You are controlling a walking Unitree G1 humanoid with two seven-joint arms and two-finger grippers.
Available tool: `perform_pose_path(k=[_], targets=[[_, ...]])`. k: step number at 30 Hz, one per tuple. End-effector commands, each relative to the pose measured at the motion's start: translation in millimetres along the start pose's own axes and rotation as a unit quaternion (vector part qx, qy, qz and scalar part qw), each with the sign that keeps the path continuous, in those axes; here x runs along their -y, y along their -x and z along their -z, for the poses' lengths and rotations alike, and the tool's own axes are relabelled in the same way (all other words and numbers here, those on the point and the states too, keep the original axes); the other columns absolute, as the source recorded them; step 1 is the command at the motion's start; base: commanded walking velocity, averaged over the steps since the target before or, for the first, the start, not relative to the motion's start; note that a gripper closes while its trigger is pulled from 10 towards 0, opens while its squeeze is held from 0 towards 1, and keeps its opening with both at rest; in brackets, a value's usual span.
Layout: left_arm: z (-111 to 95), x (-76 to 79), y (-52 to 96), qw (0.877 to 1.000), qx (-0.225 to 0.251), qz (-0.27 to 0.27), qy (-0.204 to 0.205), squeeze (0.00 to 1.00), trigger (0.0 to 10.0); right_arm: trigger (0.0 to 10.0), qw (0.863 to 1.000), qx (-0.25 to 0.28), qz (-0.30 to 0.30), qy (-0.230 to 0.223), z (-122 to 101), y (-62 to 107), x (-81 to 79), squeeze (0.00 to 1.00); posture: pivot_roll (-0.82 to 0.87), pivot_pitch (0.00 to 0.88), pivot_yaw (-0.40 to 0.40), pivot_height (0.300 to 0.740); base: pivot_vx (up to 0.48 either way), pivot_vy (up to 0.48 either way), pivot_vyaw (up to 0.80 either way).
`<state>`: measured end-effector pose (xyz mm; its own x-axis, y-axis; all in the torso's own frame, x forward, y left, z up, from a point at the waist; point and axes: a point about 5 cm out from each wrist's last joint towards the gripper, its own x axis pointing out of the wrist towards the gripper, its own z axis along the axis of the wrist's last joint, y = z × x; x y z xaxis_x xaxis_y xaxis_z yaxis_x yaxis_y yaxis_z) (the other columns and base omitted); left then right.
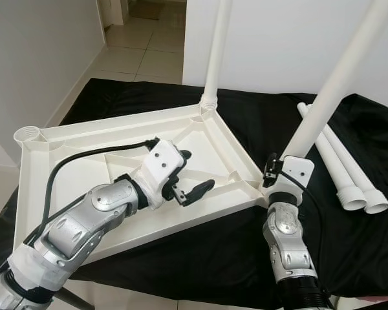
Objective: Building children table
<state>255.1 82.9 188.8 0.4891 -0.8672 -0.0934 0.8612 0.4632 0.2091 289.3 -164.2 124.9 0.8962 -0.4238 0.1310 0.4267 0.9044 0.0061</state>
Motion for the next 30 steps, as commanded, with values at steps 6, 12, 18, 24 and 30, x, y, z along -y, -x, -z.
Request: perform_pose_path(k=[6, 12, 18, 24, 30], targets=[[-3.0, 6.6, 1.6, 0.996, 0.0, 0.091, -0.015, 0.0, 10.0, 10.0, 0.995, -0.065, 0.057, 0.047, 27.4, 4.6, 21.6, 0.0, -0.03, 0.0, -0.05, 0.74, 0.0, 0.0, 0.0], [-2.0, 6.7, 2.8, 0.996, -0.001, 0.09, -0.014, 0.0, 10.0, 10.0, 0.998, -0.043, 0.023, 0.027, 22.4, 0.8, 18.4, 0.0, -0.03, 0.0, -0.054, 0.74, 0.0, 0.0, 0.0], [-1.6, 8.9, 2.8, 0.996, 0.0, 0.089, -0.011, 0.0, 10.0, 10.0, 0.997, 0.016, -0.069, -0.025, 2.4, -5.4, 16.9, 1.0, -0.03, 0.0, -0.059, 0.74, 0.0, 0.0, 0.0], [-1.9, 9.8, 2.2, 0.996, 0.001, 0.09, -0.012, 0.0, 10.0, 10.0, 0.987, 0.04, -0.155, -0.032, -7.0, -12.8, 23.8, 0.0, -0.03, 0.0, -0.058, 0.74, 0.0, 0.0, 0.0], [-4.2, 7.4, 1.0, 0.996, 0.004, 0.089, -0.016, 0.0, 10.0, 10.0, 0.962, 0.051, -0.268, -0.032, -14.3, -19.0, 33.3, 0.0, -0.04, 0.0, -0.046, 0.74, 0.0, 0.0, 0.0]])
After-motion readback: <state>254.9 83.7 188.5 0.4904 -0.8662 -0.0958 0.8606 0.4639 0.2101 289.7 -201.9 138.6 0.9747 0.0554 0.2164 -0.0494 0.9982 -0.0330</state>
